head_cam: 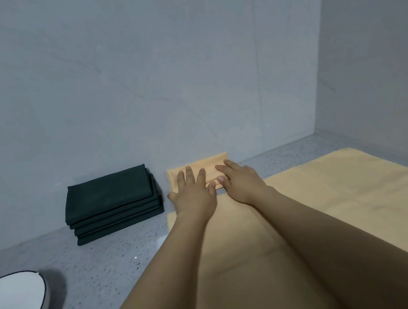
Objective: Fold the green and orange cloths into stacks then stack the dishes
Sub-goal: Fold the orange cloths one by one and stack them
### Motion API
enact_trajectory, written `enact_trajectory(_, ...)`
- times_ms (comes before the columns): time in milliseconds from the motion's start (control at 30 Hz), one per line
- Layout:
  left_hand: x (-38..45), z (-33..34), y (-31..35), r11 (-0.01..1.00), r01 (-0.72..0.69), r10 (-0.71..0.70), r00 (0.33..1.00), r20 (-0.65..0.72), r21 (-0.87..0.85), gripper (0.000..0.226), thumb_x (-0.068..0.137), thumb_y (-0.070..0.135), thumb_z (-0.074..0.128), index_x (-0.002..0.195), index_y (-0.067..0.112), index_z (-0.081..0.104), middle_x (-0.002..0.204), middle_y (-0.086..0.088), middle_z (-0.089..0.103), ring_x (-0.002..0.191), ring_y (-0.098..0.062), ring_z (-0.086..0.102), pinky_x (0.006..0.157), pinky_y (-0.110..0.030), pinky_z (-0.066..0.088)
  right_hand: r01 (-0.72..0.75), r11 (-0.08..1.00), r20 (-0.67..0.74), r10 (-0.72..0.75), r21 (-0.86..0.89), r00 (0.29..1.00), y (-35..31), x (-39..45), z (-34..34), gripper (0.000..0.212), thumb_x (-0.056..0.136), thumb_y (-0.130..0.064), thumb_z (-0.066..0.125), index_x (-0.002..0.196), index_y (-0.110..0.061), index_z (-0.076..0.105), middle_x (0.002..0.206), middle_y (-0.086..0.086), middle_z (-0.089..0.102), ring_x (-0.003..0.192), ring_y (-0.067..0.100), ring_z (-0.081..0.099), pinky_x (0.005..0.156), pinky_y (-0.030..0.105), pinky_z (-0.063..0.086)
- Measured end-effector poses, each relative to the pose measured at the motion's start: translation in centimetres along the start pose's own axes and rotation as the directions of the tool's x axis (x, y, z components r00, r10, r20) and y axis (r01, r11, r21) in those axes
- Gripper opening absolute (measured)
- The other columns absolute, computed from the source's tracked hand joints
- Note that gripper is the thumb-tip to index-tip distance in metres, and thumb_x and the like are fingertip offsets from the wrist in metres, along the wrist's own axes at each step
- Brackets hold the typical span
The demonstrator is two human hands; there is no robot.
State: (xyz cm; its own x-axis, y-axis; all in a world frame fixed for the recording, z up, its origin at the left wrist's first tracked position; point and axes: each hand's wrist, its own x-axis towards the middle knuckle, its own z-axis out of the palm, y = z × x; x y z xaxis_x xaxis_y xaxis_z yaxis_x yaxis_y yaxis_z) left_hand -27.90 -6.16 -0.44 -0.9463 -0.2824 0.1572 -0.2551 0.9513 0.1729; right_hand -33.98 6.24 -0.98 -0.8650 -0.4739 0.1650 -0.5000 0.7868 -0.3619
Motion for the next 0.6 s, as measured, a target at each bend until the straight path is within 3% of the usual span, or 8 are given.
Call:
enact_trajectory(200, -0.45, 0.57, -0.40, 0.997, -0.013, 0.009, 0.998, -0.063, -0.070, 0.056, 0.097, 0.054, 0.028, 0.146, 0.028, 0.029, 0.159, -0.001, 0.014, 0.146, -0.022, 0.005, 0.111, -0.051, 0.018, 0.017, 1.000, -0.076, -0.018, -0.022, 0.997, -0.13, -0.40, -0.06, 0.046, 0.101, -0.036, 0.032, 0.142, -0.018, 0.038, 0.149, 0.005, 0.033, 0.136, 0.025, 0.028, 0.112, 0.032, 0.011)
enact_trajectory(601, -0.46, 0.69, 0.33, 0.997, 0.062, -0.060, 0.997, 0.058, -0.037, 0.060, 0.098, 0.053, 0.019, 0.152, 0.029, 0.009, 0.161, 0.001, -0.004, 0.147, -0.019, -0.010, 0.110, -0.056, 0.008, -0.029, 0.997, -0.042, 0.025, -0.078, 0.999, -0.37, -0.68, 0.09, 0.050, 0.100, -0.042, 0.025, 0.148, -0.028, 0.026, 0.157, -0.002, 0.017, 0.142, 0.024, 0.012, 0.115, 0.038, 0.004)
